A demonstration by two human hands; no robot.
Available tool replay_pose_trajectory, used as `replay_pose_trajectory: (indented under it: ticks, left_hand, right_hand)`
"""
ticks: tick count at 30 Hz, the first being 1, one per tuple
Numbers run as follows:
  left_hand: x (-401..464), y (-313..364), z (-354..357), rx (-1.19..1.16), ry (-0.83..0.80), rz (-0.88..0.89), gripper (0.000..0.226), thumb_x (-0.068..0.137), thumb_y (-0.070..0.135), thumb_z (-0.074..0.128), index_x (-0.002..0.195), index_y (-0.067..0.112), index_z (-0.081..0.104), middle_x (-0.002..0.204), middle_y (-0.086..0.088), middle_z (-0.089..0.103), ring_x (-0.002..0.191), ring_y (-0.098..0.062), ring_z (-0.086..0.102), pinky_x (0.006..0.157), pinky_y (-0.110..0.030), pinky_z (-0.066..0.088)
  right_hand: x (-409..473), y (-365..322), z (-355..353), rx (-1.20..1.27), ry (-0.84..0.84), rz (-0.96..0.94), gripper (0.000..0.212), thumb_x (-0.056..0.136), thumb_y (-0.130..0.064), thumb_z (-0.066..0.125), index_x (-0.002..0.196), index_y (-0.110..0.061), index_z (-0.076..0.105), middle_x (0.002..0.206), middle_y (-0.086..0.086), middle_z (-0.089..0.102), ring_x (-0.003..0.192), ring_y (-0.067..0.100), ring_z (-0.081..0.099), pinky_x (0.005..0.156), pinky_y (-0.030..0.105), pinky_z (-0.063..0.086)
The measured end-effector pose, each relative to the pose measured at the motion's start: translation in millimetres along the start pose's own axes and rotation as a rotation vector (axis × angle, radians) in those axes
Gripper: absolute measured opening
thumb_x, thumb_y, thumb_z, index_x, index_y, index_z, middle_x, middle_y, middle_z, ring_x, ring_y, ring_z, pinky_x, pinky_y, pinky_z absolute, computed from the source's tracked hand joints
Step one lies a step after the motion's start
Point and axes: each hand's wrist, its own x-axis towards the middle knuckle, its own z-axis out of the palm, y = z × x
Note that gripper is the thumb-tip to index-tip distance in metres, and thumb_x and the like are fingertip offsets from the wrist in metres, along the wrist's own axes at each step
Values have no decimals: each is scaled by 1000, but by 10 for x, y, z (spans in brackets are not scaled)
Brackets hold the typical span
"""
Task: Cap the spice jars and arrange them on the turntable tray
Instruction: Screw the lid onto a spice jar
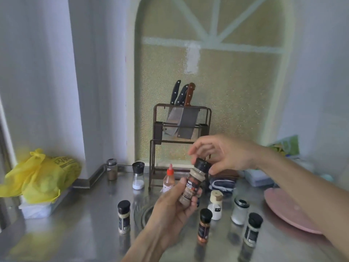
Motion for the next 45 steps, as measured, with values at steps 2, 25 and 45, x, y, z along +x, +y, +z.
replay_pose_trajectory:
  ticks: [2, 25, 45]
  left_hand:
    - [20, -91, -10, 20, 7, 0, 37, 87, 13, 72, 121, -4, 70, 120, -27, 68, 91, -26, 67, 79, -30, 61]
    - [18, -208, -64, 66, 61, -13, 27, 90, 13, 72, 113, -3, 74, 116, -26, 64, 82, -21, 68, 81, -30, 59]
    - [-190, 137, -403, 583, 152, 265, 38, 73, 8, 86, 108, 3, 71, 95, -15, 79, 78, -20, 75, 67, -29, 59]
  right_hand:
    - [-48, 37, 27, -32, -2, 31, 53, 82, -3, 83, 125, -26, 63, 114, -6, 76, 107, 15, 72, 101, 44, 56]
    - [-82, 150, 68, -27, -96, 109, 46, 83, -21, 86, 124, -27, 66, 114, 1, 73, 94, 23, 77, 85, 33, 61]
    - [183, 57, 649, 80, 140, -32, 36, 80, -31, 87, 114, -36, 74, 107, -9, 79, 91, -2, 74, 88, 20, 57]
